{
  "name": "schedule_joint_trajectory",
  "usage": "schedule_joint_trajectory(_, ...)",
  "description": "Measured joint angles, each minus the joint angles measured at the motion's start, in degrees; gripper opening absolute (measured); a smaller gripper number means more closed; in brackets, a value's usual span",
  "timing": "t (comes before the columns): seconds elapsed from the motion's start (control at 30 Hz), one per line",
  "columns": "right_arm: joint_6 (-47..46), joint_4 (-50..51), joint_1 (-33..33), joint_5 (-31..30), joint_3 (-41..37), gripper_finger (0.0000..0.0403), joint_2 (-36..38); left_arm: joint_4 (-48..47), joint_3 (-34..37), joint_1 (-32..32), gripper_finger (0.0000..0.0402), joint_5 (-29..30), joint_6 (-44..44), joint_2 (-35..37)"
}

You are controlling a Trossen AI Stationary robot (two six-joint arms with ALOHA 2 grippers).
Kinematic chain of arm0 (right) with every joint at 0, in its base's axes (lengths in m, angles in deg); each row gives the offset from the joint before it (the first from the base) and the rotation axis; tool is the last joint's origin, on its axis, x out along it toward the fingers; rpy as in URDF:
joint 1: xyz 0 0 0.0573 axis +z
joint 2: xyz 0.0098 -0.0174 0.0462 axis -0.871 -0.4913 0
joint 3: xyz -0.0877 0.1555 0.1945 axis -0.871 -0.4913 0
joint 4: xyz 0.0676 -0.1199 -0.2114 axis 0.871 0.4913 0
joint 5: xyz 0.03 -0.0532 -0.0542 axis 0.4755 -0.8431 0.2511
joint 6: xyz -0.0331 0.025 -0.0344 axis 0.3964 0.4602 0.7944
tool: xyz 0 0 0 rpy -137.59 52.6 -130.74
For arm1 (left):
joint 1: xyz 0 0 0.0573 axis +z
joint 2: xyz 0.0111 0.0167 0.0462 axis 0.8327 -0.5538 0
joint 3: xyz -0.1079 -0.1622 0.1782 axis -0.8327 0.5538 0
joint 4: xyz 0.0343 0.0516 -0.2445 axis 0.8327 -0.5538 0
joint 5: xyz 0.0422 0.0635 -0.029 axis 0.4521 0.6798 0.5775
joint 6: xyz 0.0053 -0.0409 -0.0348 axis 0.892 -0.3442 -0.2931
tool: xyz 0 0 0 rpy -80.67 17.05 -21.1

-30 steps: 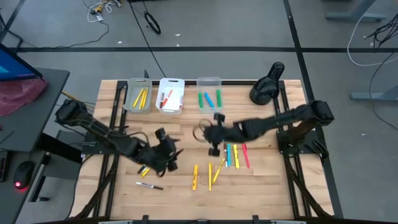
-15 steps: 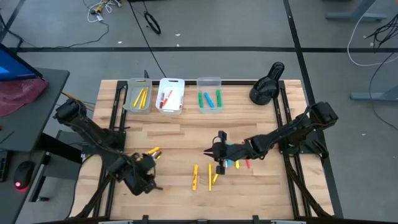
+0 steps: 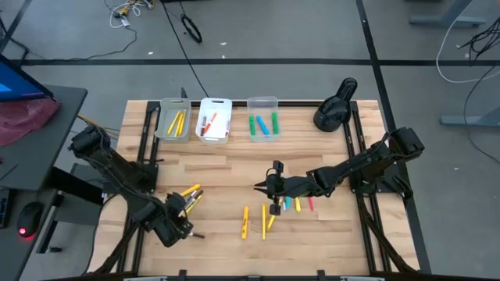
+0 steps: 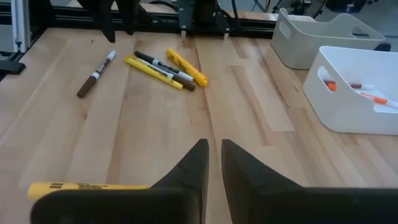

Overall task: Pick & Place Markers
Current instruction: Put the yellow marker into the gray bin

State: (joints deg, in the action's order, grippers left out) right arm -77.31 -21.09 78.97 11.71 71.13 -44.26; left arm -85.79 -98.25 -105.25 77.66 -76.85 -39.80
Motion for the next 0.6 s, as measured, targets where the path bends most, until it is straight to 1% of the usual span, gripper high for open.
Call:
schedule_joint_trajectory(0.1, 0.0, 0.0, 0.0, 0.0, 0.0, 0.0045, 0.0, 0.2, 0.0, 0.1, 0.0210, -4.4, -1.2, -2.3)
schedule_joint_trajectory(0.2, 0.0, 0.0, 0.0, 0.0, 0.0, 0.0045, 0.0, 1.4, 0.0, 0.1, 0.0210, -5.1, -1.3, -4.3)
schedule_joint_trajectory(0.37, 0.0, 0.0, 0.0, 0.0, 0.0, 0.0045, 0.0, 1.6, 0.0, 0.6, 0.0200, -4.9, -1.6, -7.0)
schedule_joint_trajectory(0.6, 0.1, 0.1, 0.0, 0.0, 0.0, 0.0045, 0.0, 1.8, 0.0, 2.6, 0.0156, -2.5, -0.8, -8.9)
